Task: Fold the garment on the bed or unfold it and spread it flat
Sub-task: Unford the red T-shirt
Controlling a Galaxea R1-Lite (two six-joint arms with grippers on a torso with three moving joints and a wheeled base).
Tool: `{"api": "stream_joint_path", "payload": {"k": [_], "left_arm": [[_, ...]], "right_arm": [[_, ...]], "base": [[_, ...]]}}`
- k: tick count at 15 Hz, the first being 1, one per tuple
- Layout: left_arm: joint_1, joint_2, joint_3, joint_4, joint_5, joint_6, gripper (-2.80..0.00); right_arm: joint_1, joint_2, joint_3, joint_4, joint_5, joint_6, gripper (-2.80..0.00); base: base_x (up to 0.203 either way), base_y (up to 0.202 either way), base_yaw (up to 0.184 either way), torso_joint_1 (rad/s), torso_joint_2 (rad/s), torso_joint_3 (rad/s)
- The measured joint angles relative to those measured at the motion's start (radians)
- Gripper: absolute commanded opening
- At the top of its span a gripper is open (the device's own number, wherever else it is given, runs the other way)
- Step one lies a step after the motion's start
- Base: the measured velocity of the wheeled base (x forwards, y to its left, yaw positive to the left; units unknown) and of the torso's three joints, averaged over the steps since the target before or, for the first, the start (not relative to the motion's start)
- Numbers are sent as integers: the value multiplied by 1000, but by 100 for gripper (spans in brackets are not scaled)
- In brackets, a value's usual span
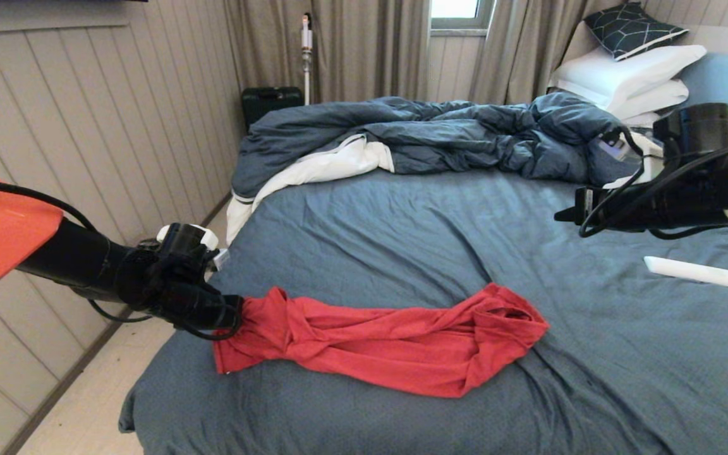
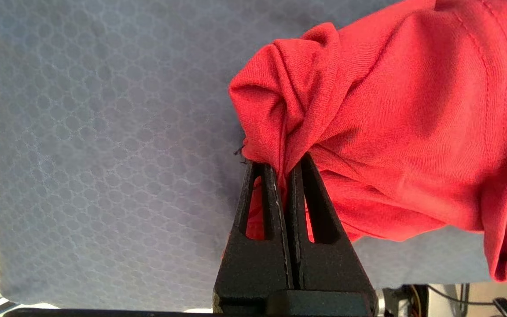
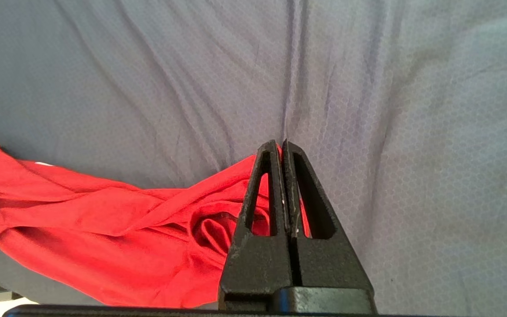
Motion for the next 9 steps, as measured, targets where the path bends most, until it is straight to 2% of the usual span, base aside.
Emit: {"api": "stream_joint_path", "payload": {"k": [1, 6, 9], "left_arm": [[3, 1, 4, -14, 0, 3, 0], [-10, -17, 38, -63, 4, 19, 0], [-24, -92, 69, -64, 1, 19, 0]], "right_arm": [[-1, 2, 0, 0, 0, 0, -280], [-1, 10, -3, -2, 0, -1, -280], [0, 14, -3, -1, 0, -1, -280]], "base": [[0, 0, 0, 0, 0, 0], [0, 0, 0, 0, 0, 0], [0, 0, 0, 0, 0, 0]]}}
